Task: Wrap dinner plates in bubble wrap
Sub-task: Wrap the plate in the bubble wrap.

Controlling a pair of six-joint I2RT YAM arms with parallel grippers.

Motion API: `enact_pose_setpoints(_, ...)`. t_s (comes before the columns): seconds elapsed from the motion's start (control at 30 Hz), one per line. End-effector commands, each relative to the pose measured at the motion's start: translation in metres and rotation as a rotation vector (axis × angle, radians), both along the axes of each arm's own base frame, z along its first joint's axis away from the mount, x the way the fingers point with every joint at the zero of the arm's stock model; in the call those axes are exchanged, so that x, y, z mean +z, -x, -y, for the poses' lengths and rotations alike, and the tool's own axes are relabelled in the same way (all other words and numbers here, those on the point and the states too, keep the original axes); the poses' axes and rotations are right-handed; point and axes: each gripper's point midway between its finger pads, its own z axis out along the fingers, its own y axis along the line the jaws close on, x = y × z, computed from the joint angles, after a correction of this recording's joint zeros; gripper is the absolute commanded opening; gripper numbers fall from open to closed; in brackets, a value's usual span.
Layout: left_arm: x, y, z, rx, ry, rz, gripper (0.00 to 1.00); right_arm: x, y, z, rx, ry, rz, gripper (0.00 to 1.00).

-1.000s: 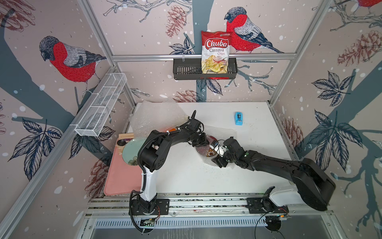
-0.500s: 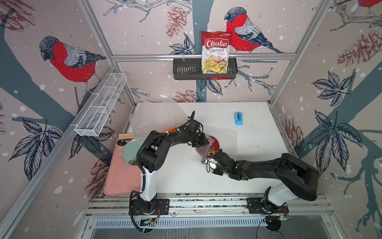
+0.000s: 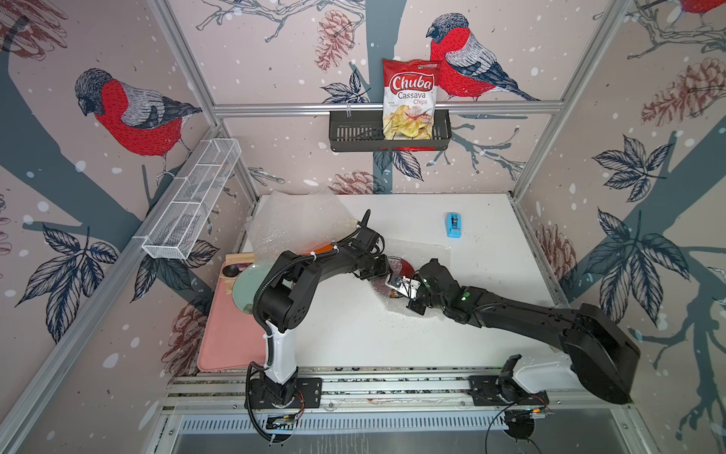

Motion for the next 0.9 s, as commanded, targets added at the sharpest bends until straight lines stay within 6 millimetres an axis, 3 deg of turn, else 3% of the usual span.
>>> enact_pose_setpoints(0.0, -0.021, 0.012, -0.014, 0.003, -0.087, -0.048, 0.37, -0.014, 0.014, 0.006, 0.043, 0.051, -0.045, 0.54)
enact_pose_setpoints(0.1, -0.021, 0.010, -0.013, 0.007, -0.080, -0.055, 0.37, -0.034, 0.027, 0.010, 0.069, 0.139, -0.031, 0.62)
enact_pose_setpoints(0.27, -0.026, 0.011, -0.013, 0.014, -0.087, -0.070, 0.37, -0.059, 0.032, 0.004, 0.081, 0.198, 0.033, 0.62)
enact_pose_setpoints(0.43, -0.029, 0.013, -0.014, 0.017, -0.088, -0.078, 0.37, -0.081, 0.018, 0.007, 0.036, 0.265, 0.127, 0.53)
enact_pose_setpoints(0.5, -0.029, 0.013, -0.014, 0.014, -0.089, -0.076, 0.37, -0.089, 0.021, 0.008, 0.050, 0.298, 0.150, 0.41)
enact_pose_setpoints(0.6, -0.028, 0.013, -0.014, 0.012, -0.086, -0.076, 0.37, -0.083, 0.021, 0.007, 0.039, 0.284, 0.184, 0.13)
enact_pose_setpoints(0.67, -0.026, 0.013, -0.012, 0.005, -0.081, -0.073, 0.37, -0.074, 0.020, 0.006, 0.022, 0.255, 0.186, 0.02)
enact_pose_setpoints(0.87, -0.009, 0.009, -0.009, -0.035, -0.056, -0.005, 0.37, -0.031, 0.022, -0.007, 0.040, 0.091, 0.041, 0.00)
